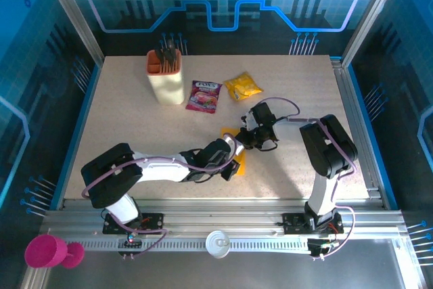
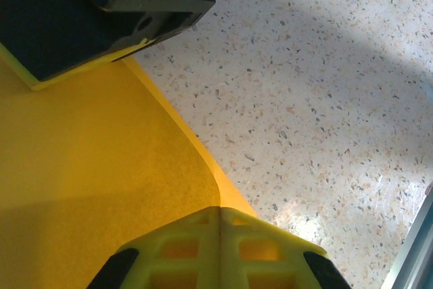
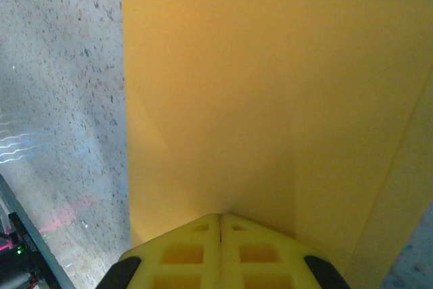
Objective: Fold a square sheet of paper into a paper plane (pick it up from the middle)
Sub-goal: Fold the triangle a second time at the center of the table.
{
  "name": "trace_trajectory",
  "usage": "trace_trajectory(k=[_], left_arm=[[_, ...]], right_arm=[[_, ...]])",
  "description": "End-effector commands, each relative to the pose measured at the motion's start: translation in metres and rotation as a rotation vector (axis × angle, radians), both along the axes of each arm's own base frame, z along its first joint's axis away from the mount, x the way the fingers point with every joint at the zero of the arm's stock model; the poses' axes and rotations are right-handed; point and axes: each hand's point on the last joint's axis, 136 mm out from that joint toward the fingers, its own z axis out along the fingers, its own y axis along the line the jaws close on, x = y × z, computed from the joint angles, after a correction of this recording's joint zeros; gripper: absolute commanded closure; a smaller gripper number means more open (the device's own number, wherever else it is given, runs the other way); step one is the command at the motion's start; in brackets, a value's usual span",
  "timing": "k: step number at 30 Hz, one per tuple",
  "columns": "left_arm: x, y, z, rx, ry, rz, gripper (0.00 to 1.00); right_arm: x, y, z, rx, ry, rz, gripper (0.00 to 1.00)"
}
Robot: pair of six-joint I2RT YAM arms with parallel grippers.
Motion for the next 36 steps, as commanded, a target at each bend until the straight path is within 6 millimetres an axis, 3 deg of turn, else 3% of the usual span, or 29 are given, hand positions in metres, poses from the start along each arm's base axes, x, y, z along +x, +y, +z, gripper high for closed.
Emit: trace_trajectory(k=[1, 18, 36], left_arm=[[0.003, 0.009, -0.006, 0.023, 0.007, -0.012, 1.00], [0.029, 0.034, -0.019, 0.105, -0.007, 0.044, 1.00], [0.056, 0.052, -0.014, 0.147, -0.050, 0.110, 1.00]], right_arm=[[-0.002, -0.008, -0.019, -0.045, 0.024, -0.009, 1.00], [-0.010, -0.017, -0.038, -0.076, 0.066, -0.014, 1.00], [-0.012, -0.022, -0.047, -0.087, 0.080, -0.020, 1.00]])
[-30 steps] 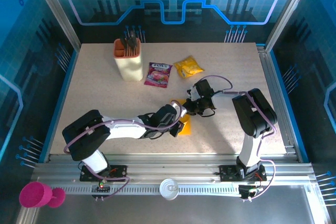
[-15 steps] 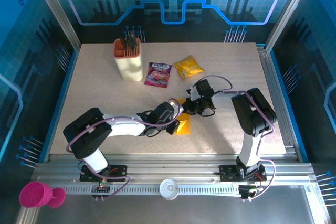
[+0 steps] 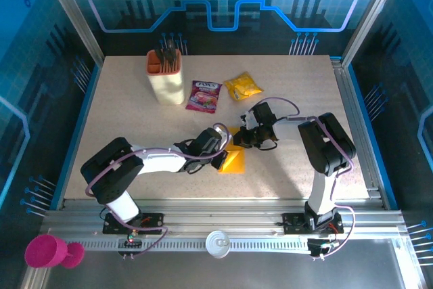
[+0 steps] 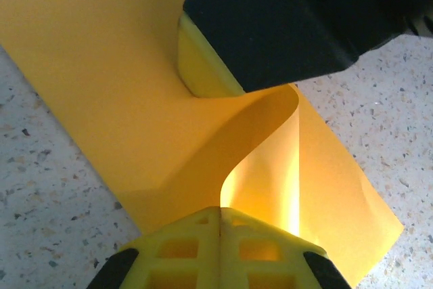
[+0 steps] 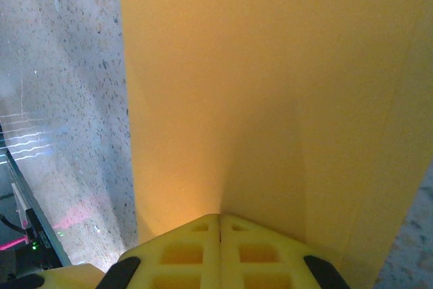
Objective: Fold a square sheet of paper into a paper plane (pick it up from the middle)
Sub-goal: Fold the triangle a second time at the center of the table.
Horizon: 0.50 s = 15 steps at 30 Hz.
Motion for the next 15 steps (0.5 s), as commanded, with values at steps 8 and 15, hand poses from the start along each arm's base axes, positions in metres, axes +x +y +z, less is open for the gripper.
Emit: trace_trajectory(k=[8, 15], left_arm=[[0.014, 0.005, -0.004, 0.040, -0.011, 0.009, 1.00], [0.015, 0.012, -0.011, 0.057, -0.004, 0.024, 1.00]], right_arm=[[-0.019, -0.028, -0.048, -0.141, 0.099, -0.031, 1.00], [-0.020, -0.028, -0.050, -0.144, 0.103, -0.031, 1.00]])
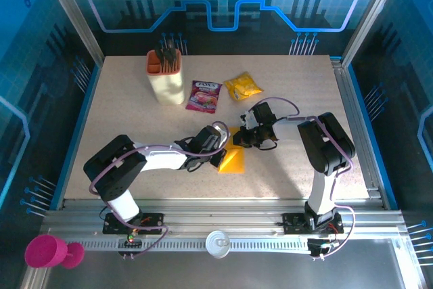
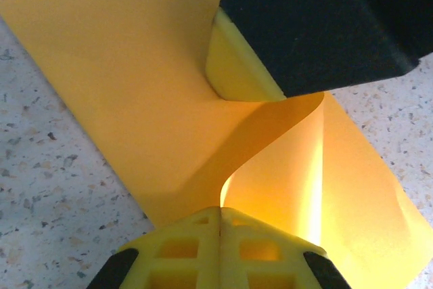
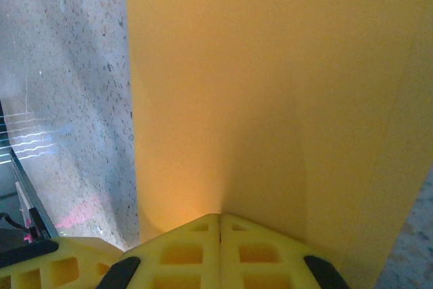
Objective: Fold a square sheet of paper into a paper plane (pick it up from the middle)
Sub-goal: Fold the triangle a second time at the center of the table.
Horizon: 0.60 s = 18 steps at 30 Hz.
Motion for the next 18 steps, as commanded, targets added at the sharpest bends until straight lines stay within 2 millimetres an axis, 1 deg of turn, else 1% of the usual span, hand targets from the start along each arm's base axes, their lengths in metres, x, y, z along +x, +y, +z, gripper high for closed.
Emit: trace_trajectory(k=[1, 7, 12, 15, 18], left_arm=[[0.006, 0.005, -0.003, 0.026, -0.008, 0.011, 1.00], [0.004, 0.009, -0.009, 0.036, -0.001, 0.020, 1.00], [0.002, 0.012, -0.017, 0.047, 0.013, 0.022, 1.00], [0.000, 0.014, -0.023, 0.054, 0.024, 0.023, 1.00], [-0.003, 0.015, -0.027, 0.056, 0.034, 0.024, 1.00]], right_arm=[[-0.022, -0.030, -0.050, -0.155, 0.108, -0.034, 1.00], [-0.021, -0.030, -0.051, -0.153, 0.111, -0.035, 1.00], [-0.018, -0.028, -0.047, -0.142, 0.108, -0.036, 1.00], [-0.013, -0.024, -0.039, -0.128, 0.099, -0.032, 1.00], [-0.006, -0.020, -0.027, -0.109, 0.083, -0.028, 1.00]])
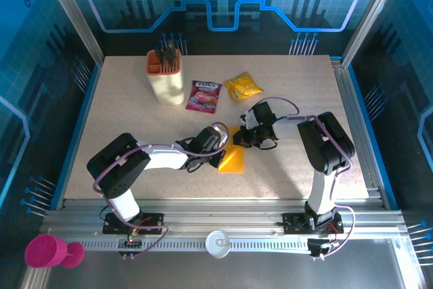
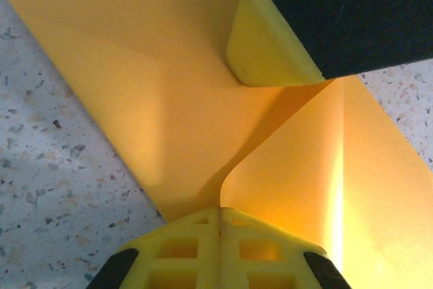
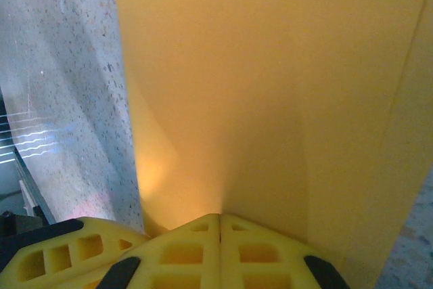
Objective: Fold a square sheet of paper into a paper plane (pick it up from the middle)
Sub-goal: Fold the triangle a second time at the center of the table.
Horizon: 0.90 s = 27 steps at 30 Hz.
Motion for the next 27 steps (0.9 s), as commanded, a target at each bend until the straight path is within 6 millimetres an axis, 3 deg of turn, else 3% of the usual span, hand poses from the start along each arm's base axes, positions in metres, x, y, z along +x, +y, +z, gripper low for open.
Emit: trace_trajectory(k=[1, 6, 10, 14, 21, 27], left_arm=[[-0.004, 0.010, -0.015, 0.031, 0.024, 0.011, 1.00], [-0.007, 0.012, -0.018, 0.031, 0.032, 0.013, 1.00], [-0.009, 0.013, -0.021, 0.028, 0.041, 0.013, 1.00], [-0.010, 0.014, -0.020, 0.025, 0.037, 0.017, 1.00], [-0.009, 0.014, -0.019, 0.024, 0.031, 0.019, 1.00], [-0.008, 0.014, -0.018, 0.025, 0.027, 0.019, 1.00]], right_arm=[[-0.004, -0.019, -0.023, -0.109, 0.058, -0.027, 1.00], [0.010, -0.012, 0.008, -0.069, 0.002, -0.020, 1.00], [0.021, -0.008, 0.044, -0.013, -0.076, -0.023, 0.95], [0.018, -0.007, 0.065, 0.010, -0.118, -0.021, 0.93], [-0.020, 0.006, 0.062, 0.027, -0.120, 0.008, 0.95], [-0.051, 0.018, 0.048, 0.023, -0.108, 0.037, 0.97]])
